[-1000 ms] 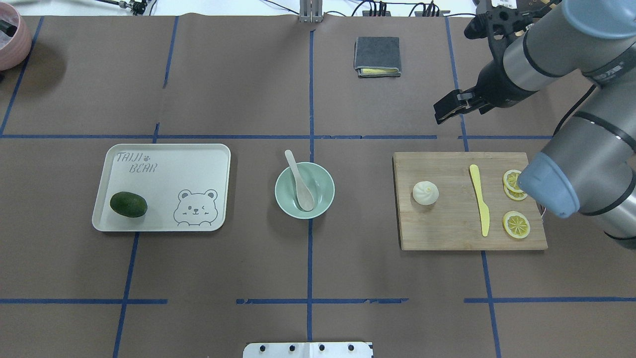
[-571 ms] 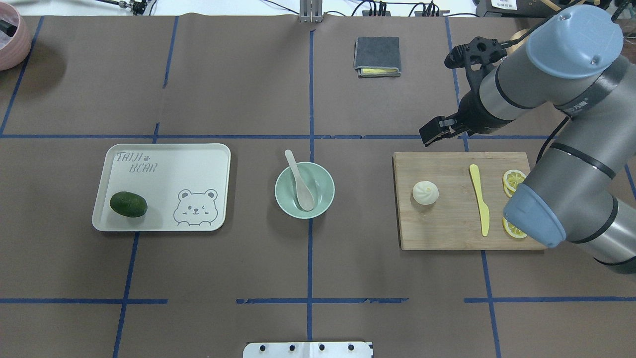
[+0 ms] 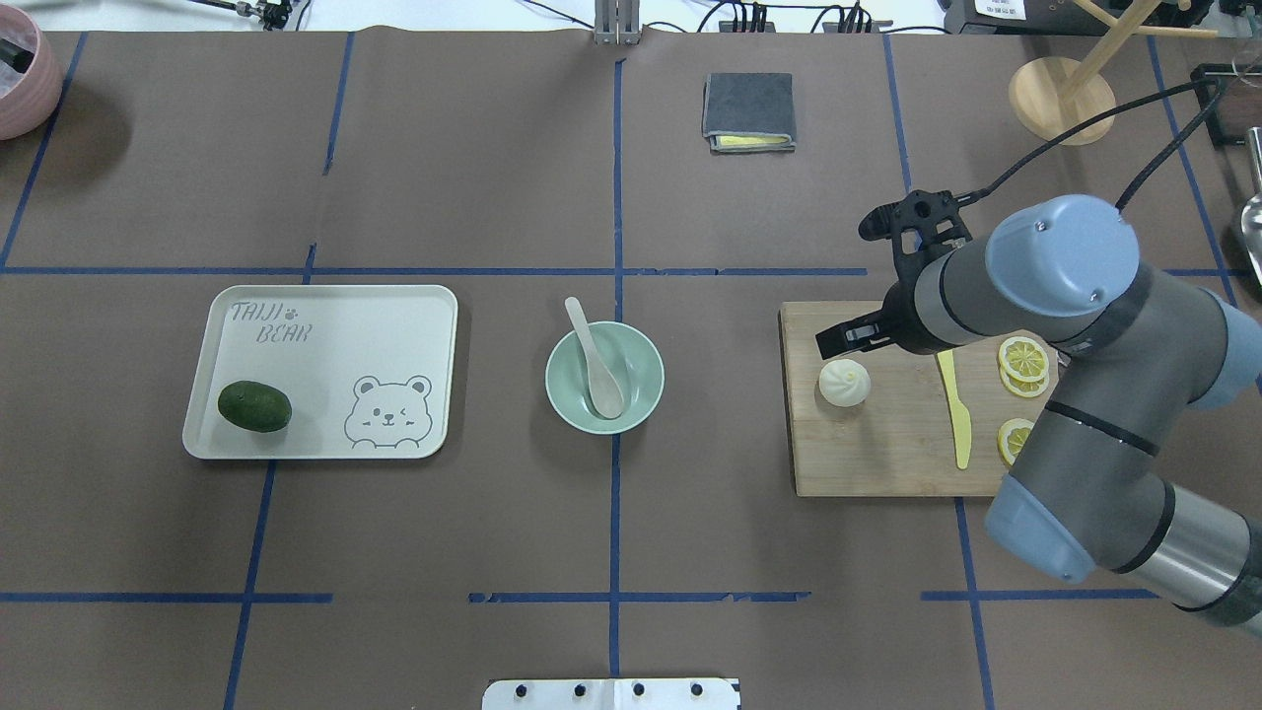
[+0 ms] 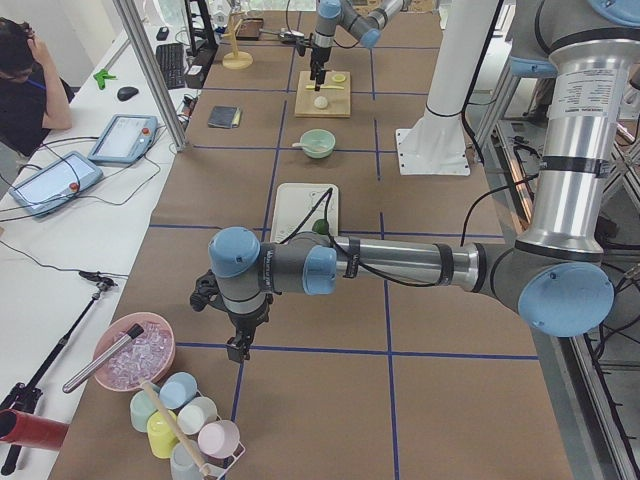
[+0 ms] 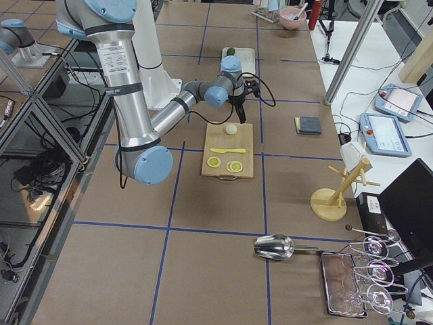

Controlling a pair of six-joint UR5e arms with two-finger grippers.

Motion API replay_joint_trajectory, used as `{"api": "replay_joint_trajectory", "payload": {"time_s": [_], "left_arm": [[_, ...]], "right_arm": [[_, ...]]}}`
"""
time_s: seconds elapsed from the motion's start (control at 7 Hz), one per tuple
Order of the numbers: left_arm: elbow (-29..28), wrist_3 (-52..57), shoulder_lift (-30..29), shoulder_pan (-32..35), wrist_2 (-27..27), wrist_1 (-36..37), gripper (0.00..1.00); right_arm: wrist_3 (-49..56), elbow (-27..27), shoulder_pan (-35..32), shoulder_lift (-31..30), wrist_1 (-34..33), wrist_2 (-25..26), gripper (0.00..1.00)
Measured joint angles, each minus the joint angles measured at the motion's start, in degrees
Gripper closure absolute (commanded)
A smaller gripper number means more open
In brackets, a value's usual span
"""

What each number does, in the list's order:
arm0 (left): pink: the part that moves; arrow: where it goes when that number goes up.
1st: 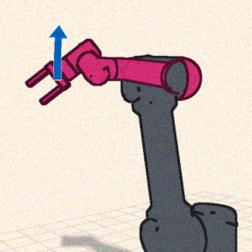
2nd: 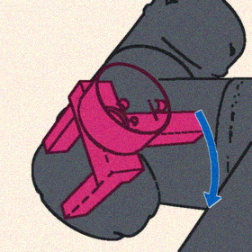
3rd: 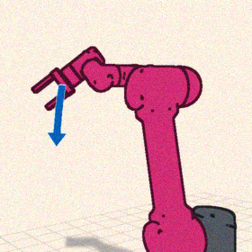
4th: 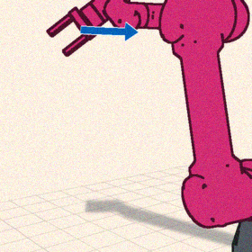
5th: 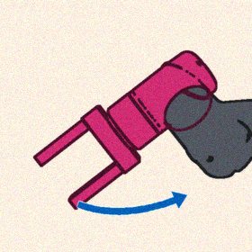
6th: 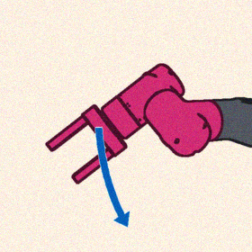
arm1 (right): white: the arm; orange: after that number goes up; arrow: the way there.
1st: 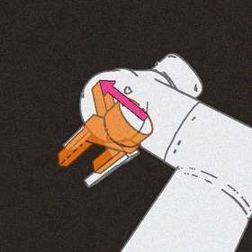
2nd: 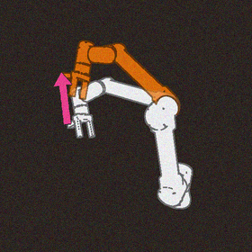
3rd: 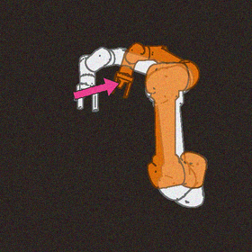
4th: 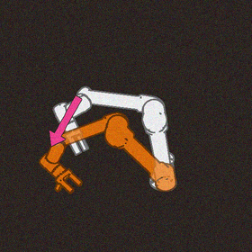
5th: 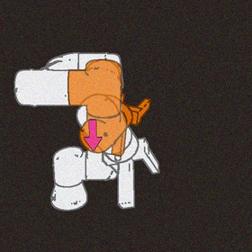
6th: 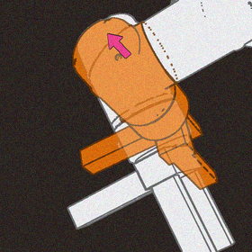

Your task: Put spoon and bun in bowl

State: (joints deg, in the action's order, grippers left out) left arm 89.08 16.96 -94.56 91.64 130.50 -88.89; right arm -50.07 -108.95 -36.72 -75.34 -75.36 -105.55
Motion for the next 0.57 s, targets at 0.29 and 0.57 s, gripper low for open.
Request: {"api": "replay_joint_trajectory", "payload": {"time_s": [0.29, 0.57], "left_arm": [[0.39, 0.00, 0.03, 0.02, 0.01, -0.04, 0.00], [0.53, 0.00, 0.07, 0.03, 0.01, -0.05, 0.00]], "right_arm": [[-0.89, 2.15, 3.02, 0.28, 0.51, 2.61, 0.34], [-0.98, 3.16, 4.05, 0.04, 0.34, 3.10, 0.83]]}}
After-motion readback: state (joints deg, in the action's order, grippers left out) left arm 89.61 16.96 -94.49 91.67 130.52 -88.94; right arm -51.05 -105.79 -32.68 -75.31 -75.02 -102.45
